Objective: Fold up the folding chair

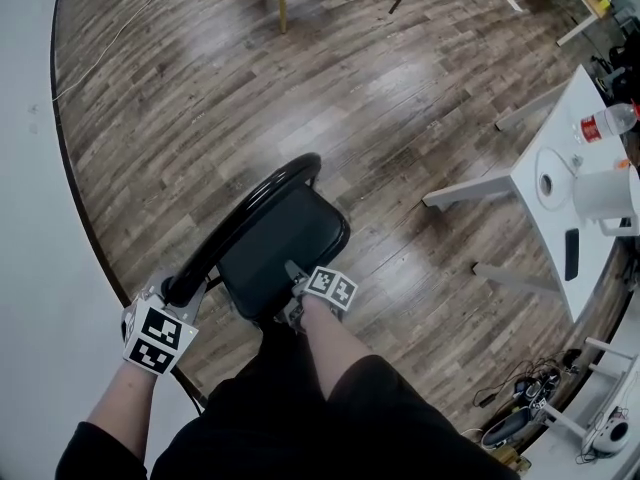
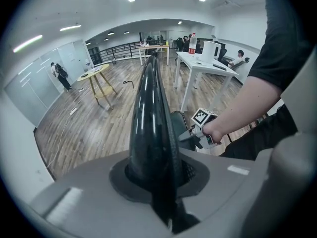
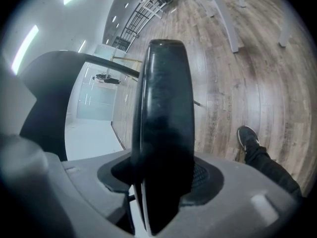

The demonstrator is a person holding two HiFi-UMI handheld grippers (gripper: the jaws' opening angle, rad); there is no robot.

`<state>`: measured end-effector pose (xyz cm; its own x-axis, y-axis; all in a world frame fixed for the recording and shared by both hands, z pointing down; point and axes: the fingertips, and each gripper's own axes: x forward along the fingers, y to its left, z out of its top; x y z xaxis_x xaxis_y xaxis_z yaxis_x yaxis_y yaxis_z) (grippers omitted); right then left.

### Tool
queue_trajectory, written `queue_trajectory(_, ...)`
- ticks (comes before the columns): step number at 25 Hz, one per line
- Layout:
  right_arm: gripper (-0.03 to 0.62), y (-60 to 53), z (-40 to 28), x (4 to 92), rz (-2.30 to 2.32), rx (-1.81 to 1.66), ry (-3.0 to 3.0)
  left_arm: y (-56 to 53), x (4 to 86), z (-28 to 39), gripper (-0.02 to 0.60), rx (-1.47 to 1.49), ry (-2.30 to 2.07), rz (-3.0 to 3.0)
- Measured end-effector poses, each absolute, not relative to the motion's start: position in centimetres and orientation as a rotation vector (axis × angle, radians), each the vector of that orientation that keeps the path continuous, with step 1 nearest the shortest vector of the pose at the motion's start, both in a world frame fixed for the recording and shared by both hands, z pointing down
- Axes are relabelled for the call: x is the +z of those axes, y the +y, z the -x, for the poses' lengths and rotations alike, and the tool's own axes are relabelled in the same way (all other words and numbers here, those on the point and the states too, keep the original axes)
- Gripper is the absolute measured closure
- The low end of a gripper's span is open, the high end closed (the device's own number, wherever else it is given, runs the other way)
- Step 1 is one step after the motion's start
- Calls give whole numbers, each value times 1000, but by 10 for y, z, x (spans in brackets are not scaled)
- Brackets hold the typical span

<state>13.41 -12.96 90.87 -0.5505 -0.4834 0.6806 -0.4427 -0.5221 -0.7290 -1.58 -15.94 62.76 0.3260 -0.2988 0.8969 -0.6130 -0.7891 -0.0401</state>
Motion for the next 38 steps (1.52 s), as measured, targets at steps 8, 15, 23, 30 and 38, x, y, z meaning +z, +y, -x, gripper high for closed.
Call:
queue_trajectory(8, 368, -138, -128, 898, 1486, -2303, 1519, -154, 625, 9, 515, 1403, -828, -2285)
queue_trajectory(15, 373, -150, -118, 885, 1509, -2323, 1509, -153, 621, 7, 517, 1434, -864, -2263)
queue_trajectory(23, 382, -162, -109, 871, 1504, -2336, 1511, -150, 618, 2, 517, 1410, -853, -2270)
queue_trajectory(30, 393, -175, -98, 856, 1495, -2339, 1520, -144, 616, -3, 515, 1431, -845, -2284)
queue_trajectory(38, 399, -192, -86, 843, 1502, -2345, 1519, -142, 614, -8, 514, 1450, -863, -2293)
